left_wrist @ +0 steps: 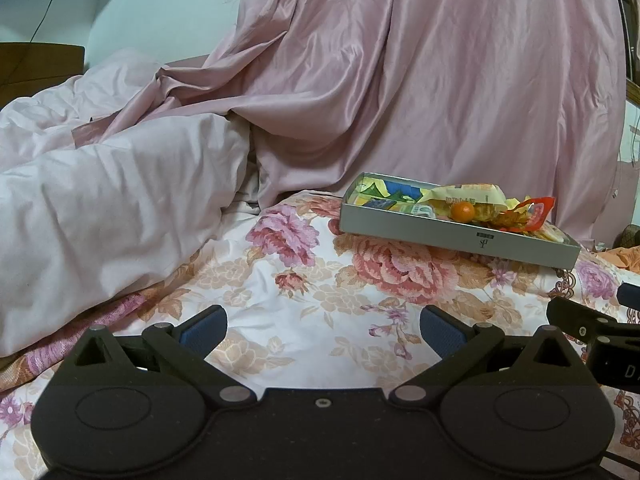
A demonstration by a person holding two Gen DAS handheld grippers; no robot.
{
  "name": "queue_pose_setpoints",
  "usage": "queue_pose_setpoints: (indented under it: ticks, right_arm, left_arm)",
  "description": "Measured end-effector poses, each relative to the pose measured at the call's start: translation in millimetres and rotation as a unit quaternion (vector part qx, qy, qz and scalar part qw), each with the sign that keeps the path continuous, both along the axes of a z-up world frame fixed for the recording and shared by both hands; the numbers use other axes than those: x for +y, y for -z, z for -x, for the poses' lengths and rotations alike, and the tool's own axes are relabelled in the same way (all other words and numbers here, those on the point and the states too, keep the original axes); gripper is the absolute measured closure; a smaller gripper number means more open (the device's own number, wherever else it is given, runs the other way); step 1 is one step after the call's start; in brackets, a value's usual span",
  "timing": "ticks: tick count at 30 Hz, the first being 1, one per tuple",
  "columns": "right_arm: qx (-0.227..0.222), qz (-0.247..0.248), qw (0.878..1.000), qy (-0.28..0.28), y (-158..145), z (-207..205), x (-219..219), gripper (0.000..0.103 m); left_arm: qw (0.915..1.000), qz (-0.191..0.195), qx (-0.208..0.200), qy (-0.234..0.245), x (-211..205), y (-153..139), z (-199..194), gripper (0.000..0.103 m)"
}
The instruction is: Organize snacks
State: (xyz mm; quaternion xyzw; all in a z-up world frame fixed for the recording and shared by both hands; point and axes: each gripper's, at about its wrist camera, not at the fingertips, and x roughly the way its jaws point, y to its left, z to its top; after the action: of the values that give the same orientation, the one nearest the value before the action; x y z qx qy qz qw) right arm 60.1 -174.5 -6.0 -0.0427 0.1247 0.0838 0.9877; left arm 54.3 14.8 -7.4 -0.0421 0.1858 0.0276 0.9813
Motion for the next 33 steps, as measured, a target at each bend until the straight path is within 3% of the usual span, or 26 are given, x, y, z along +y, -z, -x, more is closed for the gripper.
queue_pose_setpoints:
  ticks: [22, 33]
  right_arm:
    - [0.007, 0.0, 1.0, 0.0, 2.0, -0.7, 1.2, 0.0]
    - [0.011, 0.002, 1.0, 0.002, 4.6, -1.2, 2.9, 0.0]
  left_arm:
    - [1.0, 0.0, 0.003, 0.003, 0.6, -0.2, 0.4, 0.001]
    - [0.9995, -0.016, 0.018, -0.02, -1.0, -0.3, 0.3, 0.001]
